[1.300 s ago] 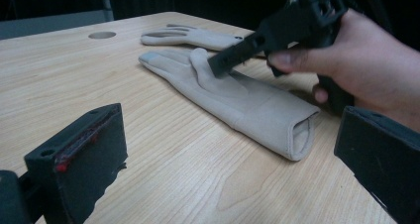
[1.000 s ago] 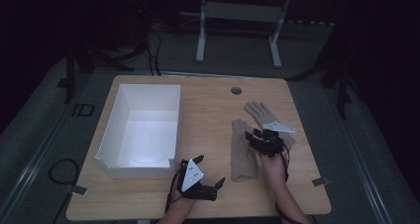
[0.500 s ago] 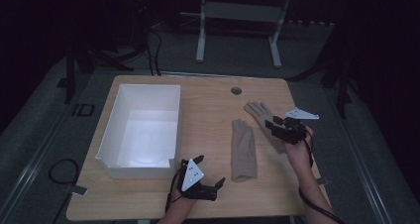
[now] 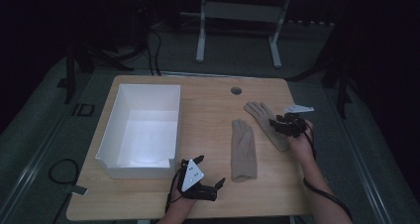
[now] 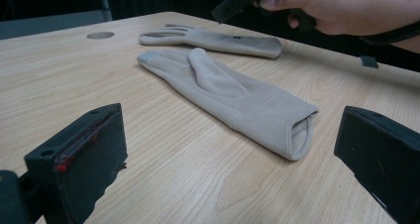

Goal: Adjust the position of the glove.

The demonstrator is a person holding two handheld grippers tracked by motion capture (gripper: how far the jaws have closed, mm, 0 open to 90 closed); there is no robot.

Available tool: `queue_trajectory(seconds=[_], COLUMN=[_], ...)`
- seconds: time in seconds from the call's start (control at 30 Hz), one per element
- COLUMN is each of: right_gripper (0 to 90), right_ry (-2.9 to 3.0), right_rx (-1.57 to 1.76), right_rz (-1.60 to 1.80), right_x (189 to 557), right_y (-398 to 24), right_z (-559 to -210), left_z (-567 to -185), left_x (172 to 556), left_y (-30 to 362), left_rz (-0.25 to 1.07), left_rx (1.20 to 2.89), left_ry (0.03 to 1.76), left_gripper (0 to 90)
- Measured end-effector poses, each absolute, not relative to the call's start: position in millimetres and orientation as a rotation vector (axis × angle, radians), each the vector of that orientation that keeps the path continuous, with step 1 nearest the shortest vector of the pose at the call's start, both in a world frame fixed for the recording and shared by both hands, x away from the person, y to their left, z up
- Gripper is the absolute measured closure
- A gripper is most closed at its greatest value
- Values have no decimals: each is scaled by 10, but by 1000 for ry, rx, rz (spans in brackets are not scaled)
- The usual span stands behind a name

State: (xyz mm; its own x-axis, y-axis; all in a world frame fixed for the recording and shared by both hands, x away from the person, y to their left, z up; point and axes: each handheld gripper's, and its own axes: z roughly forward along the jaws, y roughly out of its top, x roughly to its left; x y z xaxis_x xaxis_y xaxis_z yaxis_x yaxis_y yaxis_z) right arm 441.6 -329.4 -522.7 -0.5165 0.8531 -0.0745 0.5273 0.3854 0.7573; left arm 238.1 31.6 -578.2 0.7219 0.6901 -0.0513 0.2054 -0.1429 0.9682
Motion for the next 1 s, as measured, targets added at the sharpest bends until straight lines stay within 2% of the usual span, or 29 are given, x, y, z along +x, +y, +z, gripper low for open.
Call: queue_trajectory(seconds=[0.27,0.4,0.53,0.6,0.83,1.0], right_gripper=[542,608,762,807,831,832], right_ry=[2254,2271,2246,2228,2134,2032], right_rx=[1222,1224,1230,1250,1354,1414], right_rz=[944,933,969,968,983,1016], right_x=[4607,4648,4621,4601,4529,4386], right_y=[-3315,-3333,-3359,-3350,-3295,-3252], right_z=[-5417,-5550,-5571,-5571,-5526,-5264], left_z=[-5782,-5782,-5783,-5783,-5782,-5782], left_x=[2379,2378,2374,2376,2376,2378], left_y=[316,316,315,317,318,321], left_rz=[495,495,497,496,496,492], left_rx=[1699,1698,1696,1696,1696,1696], left_ry=[724,724,724,725,727,726], left_gripper=[2,2,2,2,2,2])
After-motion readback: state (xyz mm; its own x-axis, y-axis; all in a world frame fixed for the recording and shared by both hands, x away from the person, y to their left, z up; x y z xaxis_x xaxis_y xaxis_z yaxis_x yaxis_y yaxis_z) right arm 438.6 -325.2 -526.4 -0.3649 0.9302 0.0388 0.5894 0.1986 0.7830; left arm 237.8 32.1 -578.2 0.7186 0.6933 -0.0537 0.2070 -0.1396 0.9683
